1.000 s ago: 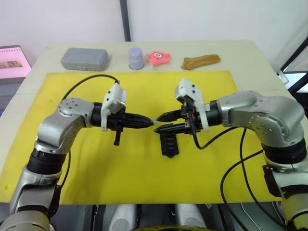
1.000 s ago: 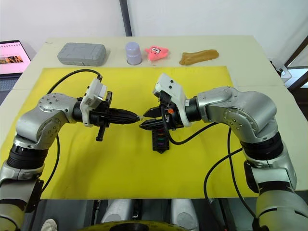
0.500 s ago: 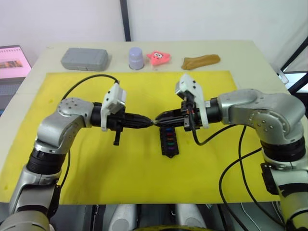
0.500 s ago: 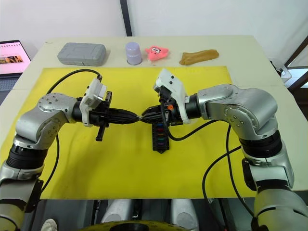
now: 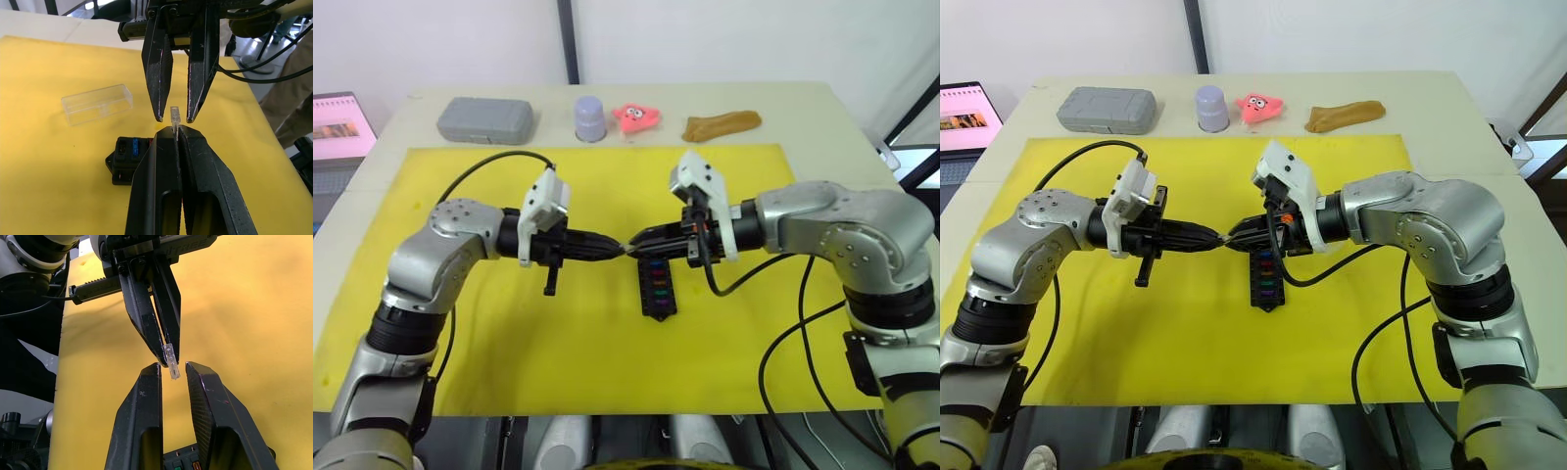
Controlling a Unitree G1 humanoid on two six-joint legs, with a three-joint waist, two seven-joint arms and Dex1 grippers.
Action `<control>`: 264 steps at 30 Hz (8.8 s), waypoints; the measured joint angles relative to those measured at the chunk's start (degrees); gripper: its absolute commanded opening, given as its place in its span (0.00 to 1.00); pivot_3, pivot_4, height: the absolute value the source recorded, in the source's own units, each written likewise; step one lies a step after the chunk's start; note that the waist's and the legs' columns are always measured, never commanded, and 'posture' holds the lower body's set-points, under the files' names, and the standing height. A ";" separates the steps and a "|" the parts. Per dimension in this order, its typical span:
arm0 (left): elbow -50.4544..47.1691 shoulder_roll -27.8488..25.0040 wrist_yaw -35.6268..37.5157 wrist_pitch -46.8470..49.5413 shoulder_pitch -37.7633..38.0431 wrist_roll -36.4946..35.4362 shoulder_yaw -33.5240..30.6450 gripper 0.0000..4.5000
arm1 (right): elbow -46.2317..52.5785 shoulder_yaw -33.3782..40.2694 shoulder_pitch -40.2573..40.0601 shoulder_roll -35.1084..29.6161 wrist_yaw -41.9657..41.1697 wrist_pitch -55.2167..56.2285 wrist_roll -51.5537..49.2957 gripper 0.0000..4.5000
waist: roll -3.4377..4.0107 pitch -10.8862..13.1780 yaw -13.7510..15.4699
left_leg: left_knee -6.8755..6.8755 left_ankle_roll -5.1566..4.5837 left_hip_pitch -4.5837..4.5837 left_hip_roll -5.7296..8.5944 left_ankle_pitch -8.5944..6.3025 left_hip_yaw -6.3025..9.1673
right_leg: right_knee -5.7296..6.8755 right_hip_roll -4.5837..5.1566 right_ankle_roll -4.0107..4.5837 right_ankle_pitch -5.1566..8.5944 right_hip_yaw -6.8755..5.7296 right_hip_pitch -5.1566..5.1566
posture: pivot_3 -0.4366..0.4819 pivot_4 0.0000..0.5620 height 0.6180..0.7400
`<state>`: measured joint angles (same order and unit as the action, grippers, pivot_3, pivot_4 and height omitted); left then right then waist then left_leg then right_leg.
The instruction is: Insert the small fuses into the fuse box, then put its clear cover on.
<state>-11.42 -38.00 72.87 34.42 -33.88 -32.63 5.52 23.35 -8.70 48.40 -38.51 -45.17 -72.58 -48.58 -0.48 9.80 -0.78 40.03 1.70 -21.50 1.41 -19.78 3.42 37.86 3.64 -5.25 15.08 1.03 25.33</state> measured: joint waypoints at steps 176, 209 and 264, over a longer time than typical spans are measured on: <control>8.02 5.76 -6.47 -18.54 4.22 20.91 9.63 0.99 | -23.53 -24.94 9.77 -0.75 -35.08 32.17 49.11 0.00 | 0.02 0.01 -0.03 | -0.01 0.13 -0.01 0.02 0.07 -0.03 | -0.05 0.00 0.00 0.00 -0.01 0.02 | 0.48 0.27 1.00; 7.93 5.59 -6.40 -18.54 4.38 20.90 9.62 1.00 | -20.06 -19.67 10.12 -1.29 -36.35 27.54 43.60 0.19 | 0.01 0.01 0.02 | -0.01 0.13 -0.01 0.02 0.07 -0.02 | -0.05 0.00 0.00 0.00 -0.01 0.03 | 0.48 0.27 1.00; 7.97 4.84 -5.46 -18.65 4.31 20.85 9.51 1.00 | -19.78 -12.28 -6.01 -1.90 -27.55 40.67 40.20 0.01 | 0.00 -0.01 0.06 | 0.00 0.13 0.07 0.03 0.07 -0.02 | -0.03 0.00 0.00 0.00 -0.01 -0.08 | 0.48 0.27 1.00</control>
<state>-3.45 -33.17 67.41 15.77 -29.57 -11.78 15.02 3.58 -20.99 42.39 -40.42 -72.72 -31.90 -8.37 -0.48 9.79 -0.73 40.03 1.83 -21.43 1.43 -19.71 3.40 37.83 3.64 -5.25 15.08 1.01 25.24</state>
